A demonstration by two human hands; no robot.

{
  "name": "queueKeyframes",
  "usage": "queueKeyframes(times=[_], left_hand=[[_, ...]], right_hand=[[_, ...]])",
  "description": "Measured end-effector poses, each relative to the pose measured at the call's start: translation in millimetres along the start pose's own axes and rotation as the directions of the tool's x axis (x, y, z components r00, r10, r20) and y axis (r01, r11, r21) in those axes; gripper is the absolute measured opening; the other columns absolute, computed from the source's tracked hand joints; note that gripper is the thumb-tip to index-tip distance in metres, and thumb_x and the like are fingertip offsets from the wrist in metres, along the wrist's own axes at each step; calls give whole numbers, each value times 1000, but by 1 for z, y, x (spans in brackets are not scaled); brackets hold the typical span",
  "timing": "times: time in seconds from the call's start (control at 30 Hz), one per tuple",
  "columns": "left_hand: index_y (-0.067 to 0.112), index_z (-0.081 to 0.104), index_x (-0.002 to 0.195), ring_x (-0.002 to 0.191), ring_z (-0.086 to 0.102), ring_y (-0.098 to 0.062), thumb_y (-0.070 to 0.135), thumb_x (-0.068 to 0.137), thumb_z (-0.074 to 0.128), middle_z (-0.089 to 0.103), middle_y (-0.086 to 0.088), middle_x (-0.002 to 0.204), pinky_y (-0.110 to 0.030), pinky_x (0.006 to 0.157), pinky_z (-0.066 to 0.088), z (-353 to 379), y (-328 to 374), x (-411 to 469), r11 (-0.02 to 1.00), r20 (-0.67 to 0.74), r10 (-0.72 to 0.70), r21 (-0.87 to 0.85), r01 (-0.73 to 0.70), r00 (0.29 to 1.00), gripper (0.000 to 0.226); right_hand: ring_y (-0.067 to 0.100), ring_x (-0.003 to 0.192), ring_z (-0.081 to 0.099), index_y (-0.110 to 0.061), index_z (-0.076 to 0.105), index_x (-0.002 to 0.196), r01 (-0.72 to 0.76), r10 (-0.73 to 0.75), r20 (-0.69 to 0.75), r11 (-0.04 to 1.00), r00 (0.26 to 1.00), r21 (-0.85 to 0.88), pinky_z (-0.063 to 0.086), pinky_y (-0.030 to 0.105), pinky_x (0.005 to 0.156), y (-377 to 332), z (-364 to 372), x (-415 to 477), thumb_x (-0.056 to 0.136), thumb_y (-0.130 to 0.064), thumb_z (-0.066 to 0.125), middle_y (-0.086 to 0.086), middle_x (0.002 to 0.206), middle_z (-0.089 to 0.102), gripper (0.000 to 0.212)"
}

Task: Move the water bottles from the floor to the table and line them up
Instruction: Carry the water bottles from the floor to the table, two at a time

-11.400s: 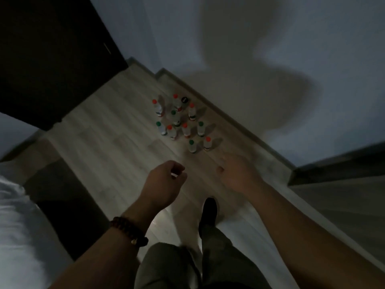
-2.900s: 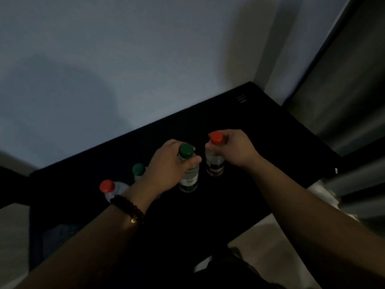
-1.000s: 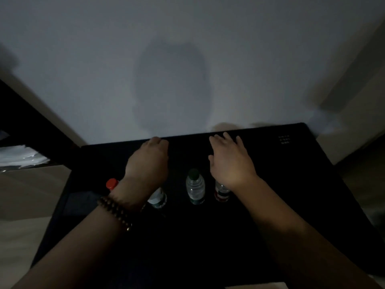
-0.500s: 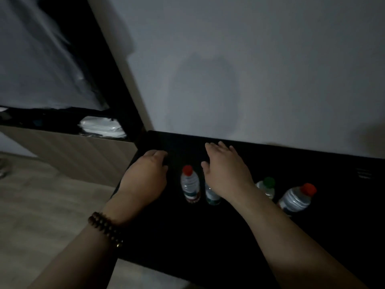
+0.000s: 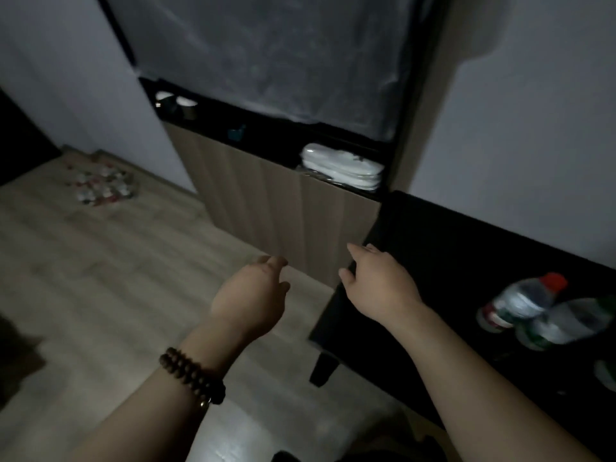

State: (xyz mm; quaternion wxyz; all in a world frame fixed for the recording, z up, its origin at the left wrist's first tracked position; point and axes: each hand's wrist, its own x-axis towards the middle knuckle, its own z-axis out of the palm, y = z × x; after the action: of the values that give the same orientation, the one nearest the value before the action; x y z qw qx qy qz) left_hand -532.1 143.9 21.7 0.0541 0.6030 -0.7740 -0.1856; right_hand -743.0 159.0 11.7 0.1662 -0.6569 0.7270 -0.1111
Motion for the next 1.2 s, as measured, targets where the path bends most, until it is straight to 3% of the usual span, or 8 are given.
queueKeyframes(times=[0.13,0.33,0.5,0.8,1.07,1.2], left_hand=[[23,49,145,113,63,-22,33,102,53,55,0,144,-40,96,53,-28,-86,-9,992,-12,-125,-36,124,992,44],[23,51,142,113,63,-21,33,102,54,57,0,141,-38,96,53,-58,-192,-5,960,-49,-264,-109,257,963,42],[24,53,140,106,65,-20,34,101,55,55,1,143,-37,91,54,-83,-286,25,928,-75,-362,-125,351,929,40],[25,56,136,113,62,-16,33,102,53,58,1,136,-34,93,54,-166,-479,134,863,-125,-503,-123,490,855,35],[25,59,132,112,62,-13,31,101,55,60,2,134,-24,89,48,-231,-627,189,789,-125,-606,-220,574,785,32],[27,58,132,113,62,-13,34,101,55,60,3,134,-27,92,50,-254,-712,206,761,-111,-639,-234,605,761,33]], right_hand=[[30,132,50,-13,55,137,101,-99,76,995,992,-20,46,38,99,-86,37,28,99,-35,55,12,139,59,44],[31,137,48,-9,59,131,233,-234,146,972,961,23,46,40,105,-197,85,80,97,-32,56,15,136,61,41],[33,127,54,-6,60,128,318,-315,205,948,927,23,49,43,100,-280,136,147,97,-33,56,16,129,64,41],[32,111,61,-10,59,125,399,-401,277,915,873,67,54,38,88,-455,210,322,99,-34,53,13,120,66,35],[33,102,64,-12,59,109,490,-467,360,871,808,32,55,37,80,-612,245,433,98,-34,54,13,109,66,26],[33,103,64,-11,60,117,514,-479,370,858,796,3,52,35,79,-688,271,475,98,-35,54,12,111,67,31]])
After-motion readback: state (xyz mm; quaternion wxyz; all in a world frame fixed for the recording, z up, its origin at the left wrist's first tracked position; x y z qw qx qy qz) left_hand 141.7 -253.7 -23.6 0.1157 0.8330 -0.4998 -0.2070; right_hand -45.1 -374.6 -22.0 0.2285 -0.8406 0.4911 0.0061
